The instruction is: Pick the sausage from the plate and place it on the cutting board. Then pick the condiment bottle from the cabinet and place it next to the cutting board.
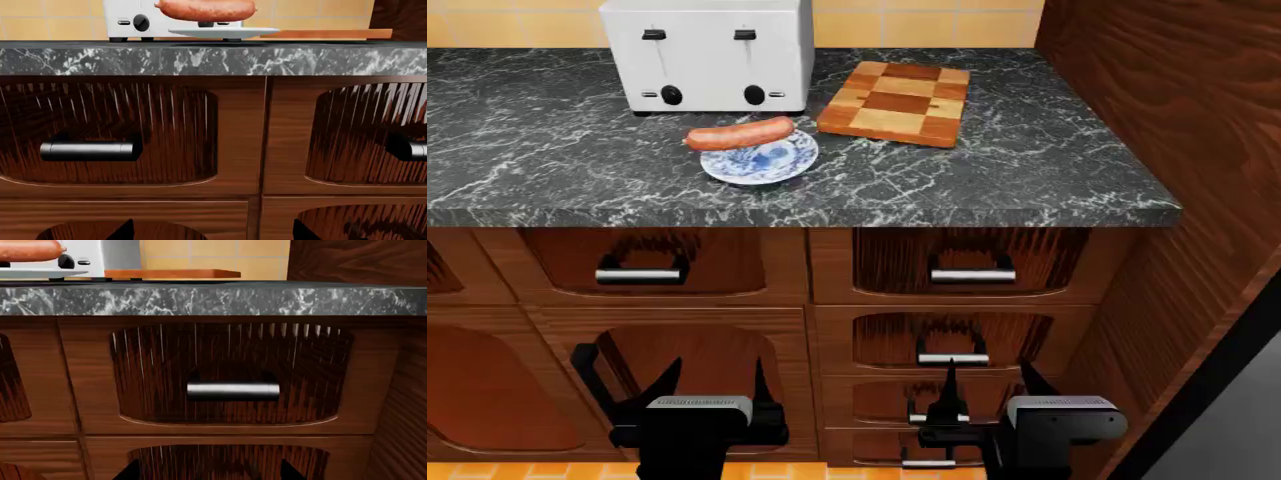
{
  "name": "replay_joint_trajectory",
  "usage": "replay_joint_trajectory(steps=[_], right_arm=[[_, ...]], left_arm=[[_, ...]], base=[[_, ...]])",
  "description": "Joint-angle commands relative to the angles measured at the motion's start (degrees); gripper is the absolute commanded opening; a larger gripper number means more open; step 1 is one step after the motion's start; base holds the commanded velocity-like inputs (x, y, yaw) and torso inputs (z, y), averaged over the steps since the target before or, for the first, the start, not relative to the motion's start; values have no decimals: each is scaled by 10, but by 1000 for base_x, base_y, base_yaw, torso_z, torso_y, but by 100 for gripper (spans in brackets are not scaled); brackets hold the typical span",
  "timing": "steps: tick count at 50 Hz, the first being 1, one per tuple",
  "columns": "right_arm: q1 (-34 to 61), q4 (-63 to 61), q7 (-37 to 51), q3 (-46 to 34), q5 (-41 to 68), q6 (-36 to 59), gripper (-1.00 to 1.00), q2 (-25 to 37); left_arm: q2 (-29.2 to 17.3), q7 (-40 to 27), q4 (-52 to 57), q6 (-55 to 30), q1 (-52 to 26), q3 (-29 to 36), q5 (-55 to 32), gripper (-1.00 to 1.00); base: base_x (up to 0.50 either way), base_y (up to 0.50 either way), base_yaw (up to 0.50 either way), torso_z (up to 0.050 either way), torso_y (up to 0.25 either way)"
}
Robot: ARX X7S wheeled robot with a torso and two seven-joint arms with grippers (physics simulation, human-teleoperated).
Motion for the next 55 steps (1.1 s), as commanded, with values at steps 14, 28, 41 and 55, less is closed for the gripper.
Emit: replay_joint_trajectory(steps=[14,28,41,55], right_arm=[[-17,-17,51,-42,6,-33,100,36],[-15,-16,63,-56,11,-29,100,46],[-17,-23,77,-68,9,-33,100,56],[53,-274,14,-26,222,296,100,158]], left_arm=[[-31,-34,-3,-19,-4,34,-31,100],[-42,-44,-4,-17,-3,47,-46,100],[-48,-52,-3,-3,-1,53,-61,100],[-150,64,124,-254,-173,96,-121,100]], base=[[0,143,0,0,0],[0,500,0,0,0],[0,346,0,0,0],[0,0,0,0,0]])
